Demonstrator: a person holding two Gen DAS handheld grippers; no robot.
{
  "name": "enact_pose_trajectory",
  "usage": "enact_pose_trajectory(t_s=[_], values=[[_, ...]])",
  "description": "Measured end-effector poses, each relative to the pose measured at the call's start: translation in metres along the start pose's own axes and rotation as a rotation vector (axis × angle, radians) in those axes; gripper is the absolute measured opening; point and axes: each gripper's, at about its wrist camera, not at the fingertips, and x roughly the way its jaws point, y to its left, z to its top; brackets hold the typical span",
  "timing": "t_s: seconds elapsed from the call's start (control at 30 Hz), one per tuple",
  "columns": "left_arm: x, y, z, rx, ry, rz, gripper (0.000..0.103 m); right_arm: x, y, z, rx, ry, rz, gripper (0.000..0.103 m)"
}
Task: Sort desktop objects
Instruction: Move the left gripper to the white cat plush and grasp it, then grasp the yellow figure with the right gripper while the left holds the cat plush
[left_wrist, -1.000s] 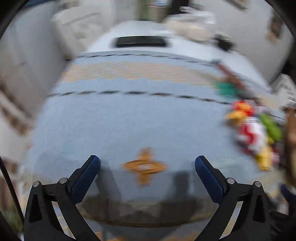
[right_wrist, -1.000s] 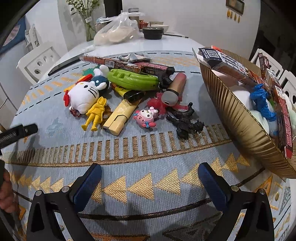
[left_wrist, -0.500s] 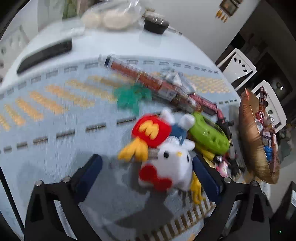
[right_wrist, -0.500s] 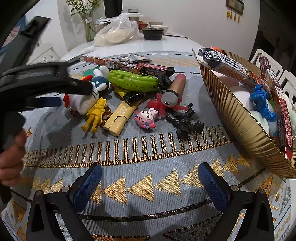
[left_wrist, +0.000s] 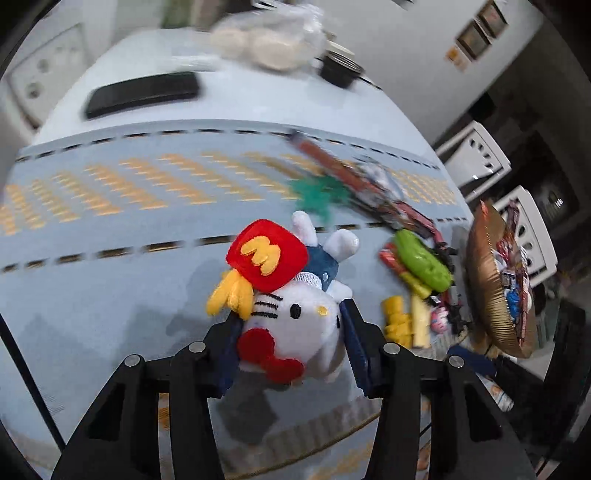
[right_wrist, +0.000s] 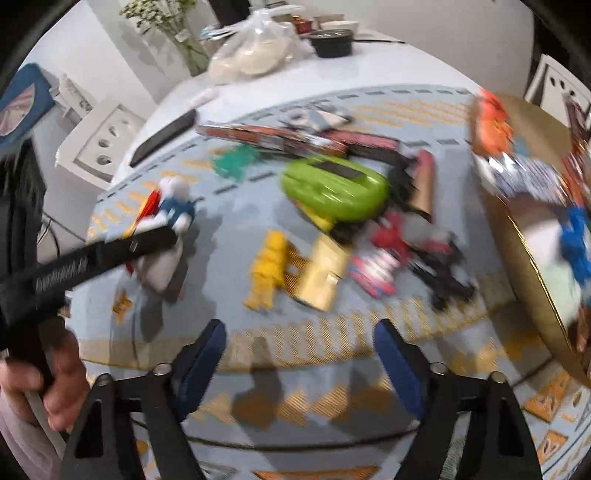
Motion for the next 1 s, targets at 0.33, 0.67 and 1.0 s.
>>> enact_pose_trajectory(t_s=[0.33,0.67,1.0], values=[[-0.027,0.044,-0.011,-0.105,-0.046,0.051,0.047,0.024,0.028,0.025,-0.057,0.024,-0.098,0.057],[-0.029,0.043,-0.013,-0.095,-0.046,0.055,0.047,0.045,0.042,0.020,-0.119,0.087,-0.173,0.044],[-0.044,0.007,-0.021,-0.015,-0.065,0.037,0.047,0.010,-0.002,0.001,0.059,0.074,0.091,0.023]])
